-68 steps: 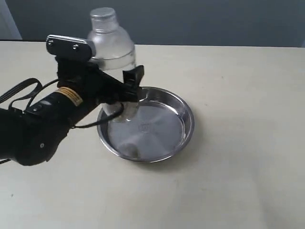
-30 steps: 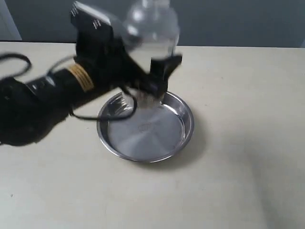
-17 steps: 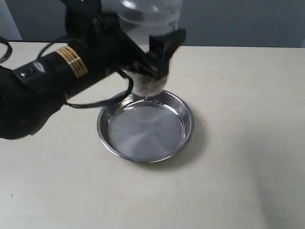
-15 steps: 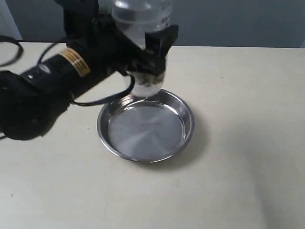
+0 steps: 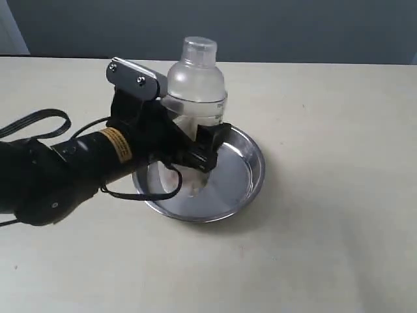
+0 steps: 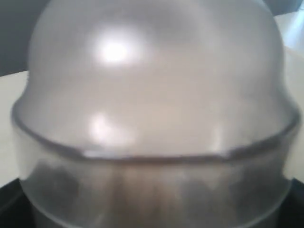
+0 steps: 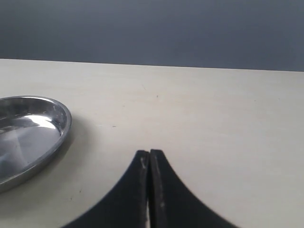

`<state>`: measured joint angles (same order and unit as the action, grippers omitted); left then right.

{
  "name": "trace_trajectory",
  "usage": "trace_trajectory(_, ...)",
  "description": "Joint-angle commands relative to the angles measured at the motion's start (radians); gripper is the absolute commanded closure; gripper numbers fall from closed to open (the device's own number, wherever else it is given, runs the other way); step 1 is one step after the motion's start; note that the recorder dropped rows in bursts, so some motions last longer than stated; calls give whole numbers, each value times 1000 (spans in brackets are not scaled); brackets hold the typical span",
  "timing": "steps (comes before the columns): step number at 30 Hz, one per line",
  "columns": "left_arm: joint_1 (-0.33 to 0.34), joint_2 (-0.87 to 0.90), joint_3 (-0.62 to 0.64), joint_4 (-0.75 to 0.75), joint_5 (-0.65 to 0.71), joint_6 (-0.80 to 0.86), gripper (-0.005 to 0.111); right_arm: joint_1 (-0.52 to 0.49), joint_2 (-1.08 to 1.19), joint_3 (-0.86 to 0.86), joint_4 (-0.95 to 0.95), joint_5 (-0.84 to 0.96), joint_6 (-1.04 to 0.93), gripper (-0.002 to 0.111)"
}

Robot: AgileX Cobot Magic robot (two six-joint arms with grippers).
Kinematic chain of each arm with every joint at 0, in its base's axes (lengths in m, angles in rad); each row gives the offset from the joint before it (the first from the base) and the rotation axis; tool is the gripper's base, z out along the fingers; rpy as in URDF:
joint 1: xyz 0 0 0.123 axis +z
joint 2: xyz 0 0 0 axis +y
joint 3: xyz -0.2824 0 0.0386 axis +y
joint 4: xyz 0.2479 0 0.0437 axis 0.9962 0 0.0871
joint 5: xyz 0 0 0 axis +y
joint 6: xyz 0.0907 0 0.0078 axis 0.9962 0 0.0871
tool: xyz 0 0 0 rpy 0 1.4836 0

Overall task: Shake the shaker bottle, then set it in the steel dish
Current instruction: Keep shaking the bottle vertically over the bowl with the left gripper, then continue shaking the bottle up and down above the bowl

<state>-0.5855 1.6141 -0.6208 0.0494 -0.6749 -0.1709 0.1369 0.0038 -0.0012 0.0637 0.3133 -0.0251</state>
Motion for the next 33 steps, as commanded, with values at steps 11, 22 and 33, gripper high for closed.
trace_trajectory(11,-5,-134,-80,-39,-110,101,106,4,-4,1,-2,-8,-1,109)
trace_trajectory(22,-5,-230,-57,-61,-400,216,106,4,-4,1,-2,-8,-1,109)
trace_trajectory(33,6,18,-31,-126,-67,75,106,4,-4,1,-2,-8,-1,109)
